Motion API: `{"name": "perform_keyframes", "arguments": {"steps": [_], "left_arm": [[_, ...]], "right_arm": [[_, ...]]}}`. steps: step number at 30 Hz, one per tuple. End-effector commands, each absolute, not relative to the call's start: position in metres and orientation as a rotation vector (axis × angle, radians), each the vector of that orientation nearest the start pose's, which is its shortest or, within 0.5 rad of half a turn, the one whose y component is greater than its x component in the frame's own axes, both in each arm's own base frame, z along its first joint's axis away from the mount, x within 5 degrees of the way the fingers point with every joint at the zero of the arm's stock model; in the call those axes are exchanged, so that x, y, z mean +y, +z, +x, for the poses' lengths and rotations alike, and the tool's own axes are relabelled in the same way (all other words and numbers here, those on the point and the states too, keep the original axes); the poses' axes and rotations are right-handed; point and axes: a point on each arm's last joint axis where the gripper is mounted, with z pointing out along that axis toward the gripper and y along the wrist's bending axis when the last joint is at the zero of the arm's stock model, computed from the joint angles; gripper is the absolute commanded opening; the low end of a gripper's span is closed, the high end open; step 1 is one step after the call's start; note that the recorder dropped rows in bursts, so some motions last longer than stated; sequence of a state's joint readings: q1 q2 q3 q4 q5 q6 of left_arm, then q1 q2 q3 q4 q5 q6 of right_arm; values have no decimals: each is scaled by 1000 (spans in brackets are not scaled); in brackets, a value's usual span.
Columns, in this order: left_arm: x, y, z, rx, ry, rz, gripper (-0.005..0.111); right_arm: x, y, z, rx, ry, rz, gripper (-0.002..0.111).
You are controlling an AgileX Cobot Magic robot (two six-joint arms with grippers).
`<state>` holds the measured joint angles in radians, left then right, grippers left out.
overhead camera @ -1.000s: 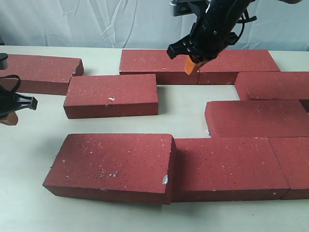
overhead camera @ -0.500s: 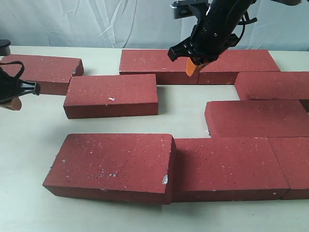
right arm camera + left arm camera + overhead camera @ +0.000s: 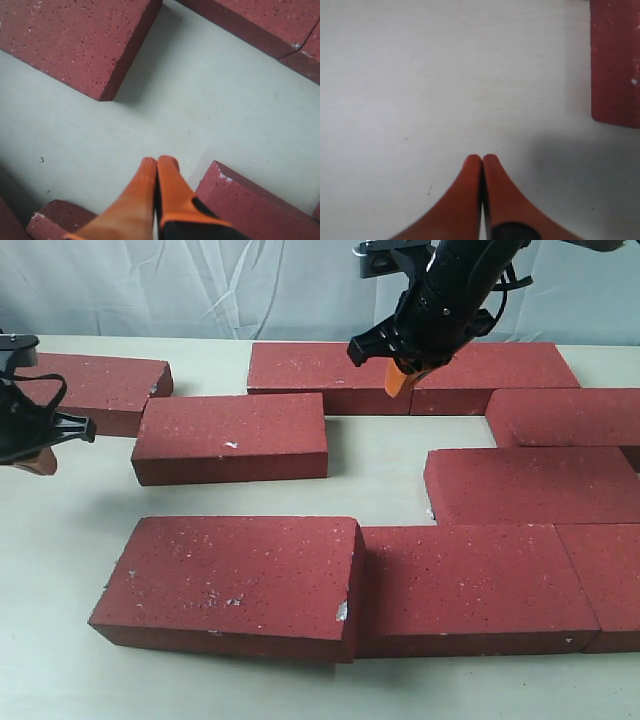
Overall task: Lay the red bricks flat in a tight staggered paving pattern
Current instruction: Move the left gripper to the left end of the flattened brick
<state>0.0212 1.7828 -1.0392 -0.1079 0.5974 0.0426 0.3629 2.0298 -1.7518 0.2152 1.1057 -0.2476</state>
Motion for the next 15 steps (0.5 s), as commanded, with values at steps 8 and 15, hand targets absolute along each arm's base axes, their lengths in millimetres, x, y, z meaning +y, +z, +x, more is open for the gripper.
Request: {"name": "perform_keyframes", "arguments": {"steps": [8,15], "left_arm": [[-30,153,362,2844,-138,31,0],[-34,156,370,2755,-153,13,0]], "right_arm": [[169,250,401,2743,306,-762,-1],[169,250,401,2739,299,-763,-1]]}}
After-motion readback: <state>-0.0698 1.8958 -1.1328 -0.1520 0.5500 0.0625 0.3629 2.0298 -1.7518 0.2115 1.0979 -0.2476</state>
